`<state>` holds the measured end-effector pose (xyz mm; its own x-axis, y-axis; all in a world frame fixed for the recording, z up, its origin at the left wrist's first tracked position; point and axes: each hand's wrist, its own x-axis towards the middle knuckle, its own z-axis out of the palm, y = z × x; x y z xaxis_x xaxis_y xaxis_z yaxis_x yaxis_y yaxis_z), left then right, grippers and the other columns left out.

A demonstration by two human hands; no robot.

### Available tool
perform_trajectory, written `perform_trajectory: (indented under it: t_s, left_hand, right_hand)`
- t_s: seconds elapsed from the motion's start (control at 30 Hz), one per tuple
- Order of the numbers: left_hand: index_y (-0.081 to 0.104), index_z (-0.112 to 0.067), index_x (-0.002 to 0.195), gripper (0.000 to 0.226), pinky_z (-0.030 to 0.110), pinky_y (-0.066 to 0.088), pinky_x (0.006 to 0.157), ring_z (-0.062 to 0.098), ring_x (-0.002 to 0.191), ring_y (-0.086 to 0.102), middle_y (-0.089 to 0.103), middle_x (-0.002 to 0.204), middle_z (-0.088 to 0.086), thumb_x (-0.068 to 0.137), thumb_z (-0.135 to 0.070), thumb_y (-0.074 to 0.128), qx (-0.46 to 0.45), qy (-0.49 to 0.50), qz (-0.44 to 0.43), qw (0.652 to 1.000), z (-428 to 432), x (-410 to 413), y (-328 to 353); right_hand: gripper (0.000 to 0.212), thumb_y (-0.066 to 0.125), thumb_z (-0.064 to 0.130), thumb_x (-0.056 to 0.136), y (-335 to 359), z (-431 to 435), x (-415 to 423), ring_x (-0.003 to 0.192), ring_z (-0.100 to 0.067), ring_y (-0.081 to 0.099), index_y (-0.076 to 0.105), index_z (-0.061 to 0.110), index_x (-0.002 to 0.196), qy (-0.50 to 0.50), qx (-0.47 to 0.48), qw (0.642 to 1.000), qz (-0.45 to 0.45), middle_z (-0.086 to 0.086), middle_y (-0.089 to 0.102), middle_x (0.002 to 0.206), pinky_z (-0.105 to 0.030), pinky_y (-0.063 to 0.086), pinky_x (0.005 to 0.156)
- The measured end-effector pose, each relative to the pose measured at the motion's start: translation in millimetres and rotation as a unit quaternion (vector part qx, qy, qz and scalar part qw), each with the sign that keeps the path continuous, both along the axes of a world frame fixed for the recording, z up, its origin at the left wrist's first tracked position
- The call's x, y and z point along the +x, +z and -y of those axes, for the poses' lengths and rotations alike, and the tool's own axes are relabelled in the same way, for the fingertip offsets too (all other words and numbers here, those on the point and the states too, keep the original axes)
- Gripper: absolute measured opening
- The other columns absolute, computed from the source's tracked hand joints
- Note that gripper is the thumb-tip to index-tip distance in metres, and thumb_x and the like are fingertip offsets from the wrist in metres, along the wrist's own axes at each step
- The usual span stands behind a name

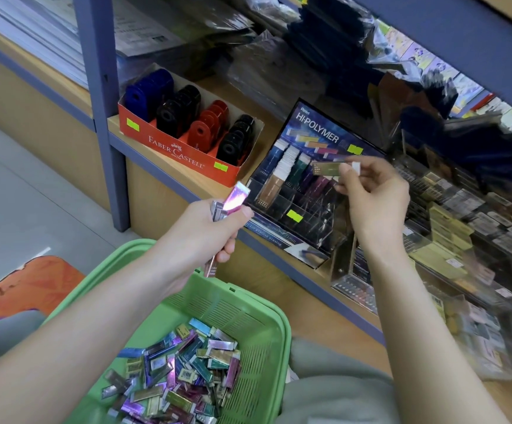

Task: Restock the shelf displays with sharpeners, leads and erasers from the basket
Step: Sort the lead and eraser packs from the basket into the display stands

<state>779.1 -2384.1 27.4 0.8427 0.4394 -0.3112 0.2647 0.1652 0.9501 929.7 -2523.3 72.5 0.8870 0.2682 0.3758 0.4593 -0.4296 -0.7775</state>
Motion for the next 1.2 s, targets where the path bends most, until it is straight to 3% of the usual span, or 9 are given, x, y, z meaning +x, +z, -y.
perform_trajectory:
  t_s: [0.1, 0.2, 0.43, 0.57, 0.63, 0.77, 1.0, 1.1, 1.2]
  left_hand:
    - [0.060, -0.003, 0.093, 0.035, 0.016, 0.038, 0.044, 0.008, 0.041, 0.040, 0.047, 0.050, -0.004, 0.092, -0.038, 0.056, -0.007, -0.001, -0.003, 1.000, 1, 1, -1]
    - [0.062, -0.007, 0.113, 0.037, 0.015, 0.037, 0.043, 0.007, 0.041, 0.039, 0.045, 0.049, -0.006, 0.092, -0.036, 0.054, -0.010, 0.000, 0.005, 1.000, 3, 3, 0]
    - [0.062, -0.005, 0.110, 0.035, 0.015, 0.039, 0.043, 0.006, 0.041, 0.041, 0.047, 0.049, -0.007, 0.093, -0.034, 0.054, -0.009, 0.009, 0.000, 1.000, 2, 4, -3]
    - [0.059, -0.011, 0.085, 0.024, 0.016, 0.039, 0.043, 0.006, 0.041, 0.041, 0.048, 0.053, -0.004, 0.093, -0.033, 0.056, -0.016, 0.007, 0.000, 1.000, 2, 5, -4]
    - [0.056, -0.014, 0.083, 0.020, 0.016, 0.040, 0.043, 0.006, 0.041, 0.042, 0.049, 0.054, -0.004, 0.094, -0.031, 0.056, -0.015, 0.007, -0.002, 1.000, 1, 5, -5]
    - [0.050, -0.013, 0.094, 0.008, 0.017, 0.039, 0.043, 0.007, 0.042, 0.043, 0.052, 0.057, -0.002, 0.096, -0.020, 0.053, -0.023, 0.019, -0.009, 1.000, 0, 6, -5]
    - [0.053, -0.012, 0.090, 0.009, 0.015, 0.037, 0.040, 0.006, 0.039, 0.043, 0.056, 0.046, -0.010, 0.096, -0.019, 0.052, -0.019, 0.036, 0.006, 0.999, -3, 5, -8]
    - [0.057, -0.013, 0.089, 0.010, 0.014, 0.037, 0.039, 0.004, 0.038, 0.042, 0.055, 0.045, -0.012, 0.096, -0.020, 0.054, -0.017, 0.040, 0.014, 0.999, -2, 5, -8]
    - [0.059, -0.016, 0.088, 0.009, 0.013, 0.038, 0.040, 0.003, 0.038, 0.043, 0.055, 0.045, -0.012, 0.095, -0.021, 0.056, -0.016, 0.040, 0.021, 0.999, -1, 5, -8]
  right_hand:
    - [0.009, 0.059, 0.016, 0.093, -8, -8, 11, 0.079, -0.012, 0.069, 0.065, 0.019, 0.100, -0.003, -0.042, 0.999, 0.033, 0.008, 0.065, 0.079, -0.030, 0.056, 0.080]
    - [0.014, 0.057, 0.016, 0.095, -13, -18, 19, 0.079, -0.014, 0.068, 0.067, 0.013, 0.105, 0.029, -0.104, 0.992, 0.058, 0.003, 0.066, 0.082, -0.027, 0.055, 0.079]
    - [0.022, 0.052, 0.010, 0.096, -17, -27, 33, 0.088, -0.022, 0.063, 0.067, 0.006, 0.112, 0.068, -0.211, 0.969, 0.113, -0.008, 0.064, 0.094, -0.038, 0.052, 0.085]
    - [0.028, 0.054, 0.009, 0.095, -22, -33, 35, 0.095, -0.020, 0.062, 0.063, 0.007, 0.122, 0.091, -0.249, 0.956, 0.123, -0.011, 0.066, 0.105, -0.032, 0.049, 0.091]
    - [0.030, 0.057, 0.010, 0.094, -25, -37, 36, 0.100, -0.022, 0.062, 0.061, 0.007, 0.124, 0.091, -0.262, 0.956, 0.099, -0.011, 0.066, 0.108, -0.034, 0.048, 0.094]
    - [0.013, 0.062, 0.012, 0.091, -32, -39, 40, 0.083, -0.017, 0.059, 0.061, 0.010, 0.104, 0.080, -0.245, 0.962, 0.093, 0.001, 0.059, 0.086, -0.039, 0.053, 0.081]
    - [0.029, 0.051, 0.017, 0.098, -36, -34, 28, 0.103, -0.020, 0.057, 0.060, 0.009, 0.124, 0.077, -0.225, 0.963, 0.128, -0.008, 0.058, 0.122, -0.032, 0.047, 0.091]
    - [0.021, 0.048, 0.019, 0.099, -30, -25, 8, 0.087, -0.011, 0.056, 0.062, 0.013, 0.114, 0.073, -0.173, 0.976, 0.113, 0.002, 0.059, 0.103, -0.033, 0.050, 0.083]
    - [0.017, 0.047, 0.023, 0.099, -16, -22, -14, 0.068, -0.003, 0.059, 0.063, 0.021, 0.094, 0.114, -0.117, 0.987, 0.009, 0.008, 0.063, 0.080, -0.026, 0.053, 0.071]
